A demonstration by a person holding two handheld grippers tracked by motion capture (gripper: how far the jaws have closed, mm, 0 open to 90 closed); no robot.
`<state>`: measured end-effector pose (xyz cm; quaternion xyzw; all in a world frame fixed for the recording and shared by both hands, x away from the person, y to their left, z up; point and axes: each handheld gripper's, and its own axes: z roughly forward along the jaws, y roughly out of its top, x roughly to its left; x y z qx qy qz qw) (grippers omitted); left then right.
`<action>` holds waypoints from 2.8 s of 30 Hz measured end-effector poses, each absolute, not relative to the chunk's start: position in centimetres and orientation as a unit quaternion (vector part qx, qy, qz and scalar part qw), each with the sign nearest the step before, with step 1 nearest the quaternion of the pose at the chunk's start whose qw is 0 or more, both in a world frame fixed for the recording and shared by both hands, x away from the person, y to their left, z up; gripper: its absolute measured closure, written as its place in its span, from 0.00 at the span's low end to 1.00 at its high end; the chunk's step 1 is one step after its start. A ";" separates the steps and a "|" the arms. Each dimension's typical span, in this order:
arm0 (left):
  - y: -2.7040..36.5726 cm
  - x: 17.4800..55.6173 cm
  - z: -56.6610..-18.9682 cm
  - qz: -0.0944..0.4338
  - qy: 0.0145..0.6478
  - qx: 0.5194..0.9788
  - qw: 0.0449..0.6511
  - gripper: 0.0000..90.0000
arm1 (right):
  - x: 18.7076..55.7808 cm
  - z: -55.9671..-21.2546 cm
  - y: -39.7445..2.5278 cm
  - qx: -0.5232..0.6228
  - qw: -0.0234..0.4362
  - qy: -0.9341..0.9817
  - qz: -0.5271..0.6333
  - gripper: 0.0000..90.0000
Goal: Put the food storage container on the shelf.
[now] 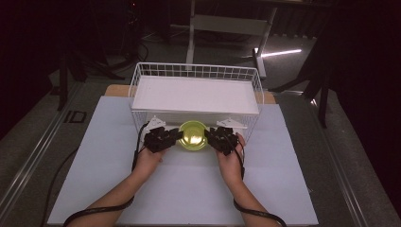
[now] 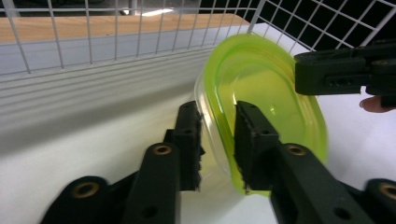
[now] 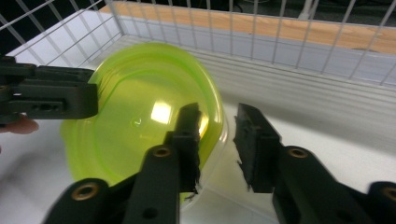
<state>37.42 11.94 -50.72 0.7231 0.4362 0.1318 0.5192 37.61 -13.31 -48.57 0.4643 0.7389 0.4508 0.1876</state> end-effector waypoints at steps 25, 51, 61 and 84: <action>14.4 33.8 -50.4 0.142 0.427 0.714 0.537 0.52 | 33.3 -47.5 -12.7 0.421 0.184 0.755 0.467 0.71; 14.8 29.8 -51.4 0.150 0.411 0.717 0.543 0.02 | 35.2 -51.2 -10.1 0.446 0.168 0.775 0.415 1.00; 14.5 29.8 -51.6 0.151 0.407 0.719 0.543 0.02 | 37.4 -51.1 -9.6 0.460 0.180 0.766 0.411 1.00; 14.6 29.1 -49.8 0.157 0.367 0.732 0.553 0.02 | 33.4 -48.9 -10.8 0.413 0.177 0.770 0.453 0.54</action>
